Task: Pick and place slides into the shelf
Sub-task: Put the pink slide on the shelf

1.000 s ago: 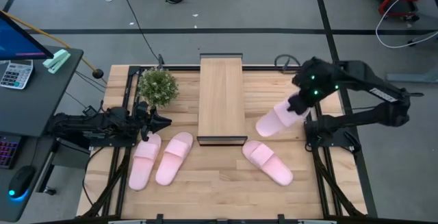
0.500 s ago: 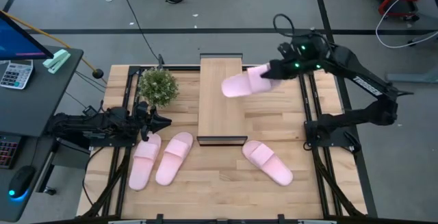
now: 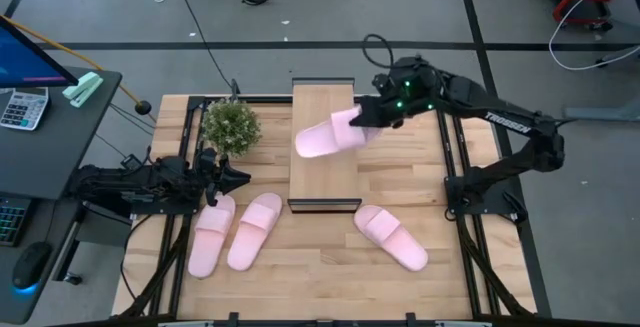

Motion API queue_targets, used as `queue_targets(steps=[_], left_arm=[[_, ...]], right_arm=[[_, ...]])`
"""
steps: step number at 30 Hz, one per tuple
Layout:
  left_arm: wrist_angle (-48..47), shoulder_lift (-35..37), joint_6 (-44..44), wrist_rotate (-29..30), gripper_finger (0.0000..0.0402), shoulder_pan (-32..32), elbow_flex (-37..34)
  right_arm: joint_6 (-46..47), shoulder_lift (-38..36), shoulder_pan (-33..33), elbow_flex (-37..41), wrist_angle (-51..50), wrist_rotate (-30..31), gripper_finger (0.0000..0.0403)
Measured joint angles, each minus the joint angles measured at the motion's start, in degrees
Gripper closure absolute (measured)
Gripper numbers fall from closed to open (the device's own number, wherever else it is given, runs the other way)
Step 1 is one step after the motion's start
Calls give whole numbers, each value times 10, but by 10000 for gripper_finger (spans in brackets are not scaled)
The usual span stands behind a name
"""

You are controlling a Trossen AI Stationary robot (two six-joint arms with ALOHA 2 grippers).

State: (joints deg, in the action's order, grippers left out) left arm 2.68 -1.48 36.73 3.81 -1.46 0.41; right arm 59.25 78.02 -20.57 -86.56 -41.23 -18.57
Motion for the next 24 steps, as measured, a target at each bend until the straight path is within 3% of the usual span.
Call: queue_targets(steps=[6,18,24], left_arm=[[0,0,0,0,318,0,0],[0,0,0,0,311,0,0],[0,0,0,0,318,0,0]], right_arm=[[33,-26,32,43,24,58,395],[207,-163,111,219,117,141,395],[291,-195,148,330,251,178,395]])
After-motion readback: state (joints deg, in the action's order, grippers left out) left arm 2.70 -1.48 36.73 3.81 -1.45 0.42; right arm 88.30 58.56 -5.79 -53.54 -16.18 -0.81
